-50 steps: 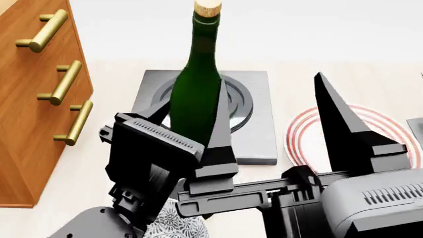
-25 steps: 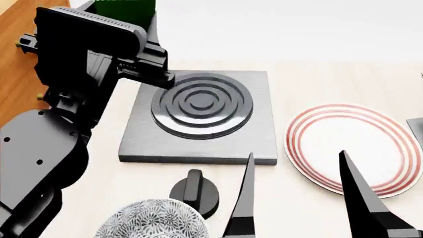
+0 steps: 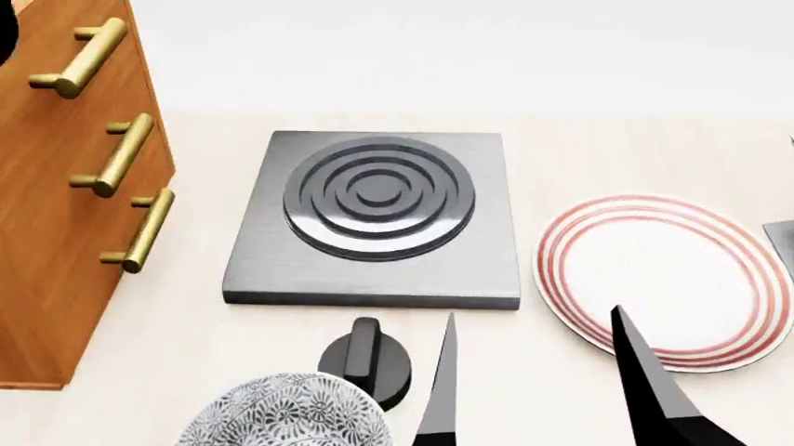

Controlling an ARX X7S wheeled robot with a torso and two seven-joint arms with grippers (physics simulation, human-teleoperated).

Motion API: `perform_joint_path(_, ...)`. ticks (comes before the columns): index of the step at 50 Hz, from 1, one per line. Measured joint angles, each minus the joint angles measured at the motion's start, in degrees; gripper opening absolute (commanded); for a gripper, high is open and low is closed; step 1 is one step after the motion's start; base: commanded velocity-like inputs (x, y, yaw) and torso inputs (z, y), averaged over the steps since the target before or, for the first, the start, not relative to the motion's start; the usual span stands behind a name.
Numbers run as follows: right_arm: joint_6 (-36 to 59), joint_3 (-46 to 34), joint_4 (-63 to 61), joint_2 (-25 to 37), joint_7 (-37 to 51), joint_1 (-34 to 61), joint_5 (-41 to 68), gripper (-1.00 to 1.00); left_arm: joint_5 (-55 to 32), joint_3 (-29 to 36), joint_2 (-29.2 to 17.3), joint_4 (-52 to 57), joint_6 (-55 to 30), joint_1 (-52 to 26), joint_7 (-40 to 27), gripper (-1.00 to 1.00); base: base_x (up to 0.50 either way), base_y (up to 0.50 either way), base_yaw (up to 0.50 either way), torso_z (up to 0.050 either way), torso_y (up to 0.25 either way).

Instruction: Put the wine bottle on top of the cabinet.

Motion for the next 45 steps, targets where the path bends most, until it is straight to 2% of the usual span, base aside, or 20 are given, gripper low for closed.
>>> perform_joint_path(12,-0.36,-0.08,-0.34,0.52,-0.11,-0.27,0.33,1.0,2.77,-1.02,1.17,-25.35,7.27,-14.15,0.91,-1.0,0.0,0.0,0.0,0.0,0.001)
perform_joint_path(19,-0.58,0.34,-0.63,0.94,0.02,-0.47,0.75,1.0,2.75,-2.8,0.65,-34.23,9.23,-17.57,-0.03,-1.0,0.0,0.0,0.0,0.0,0.001)
perform_joint_path(29,-0.81,1.29,-1.18,1.57,0.48,-0.73,1.53,1.0,0.8,-5.99,-0.52,-39.42,7.17,-19.34,-1.64,-1.0,0.0,0.0,0.0,0.0,0.0)
perform_joint_path(45,-1.39,2.41,-1.57,2.17,1.07,-1.01,2.5,1.0,-3.27,-9.89,-4.23,-31.85,-3.03,-14.48,-6.45,-1.0,0.0,0.0,0.0,0.001,0.001)
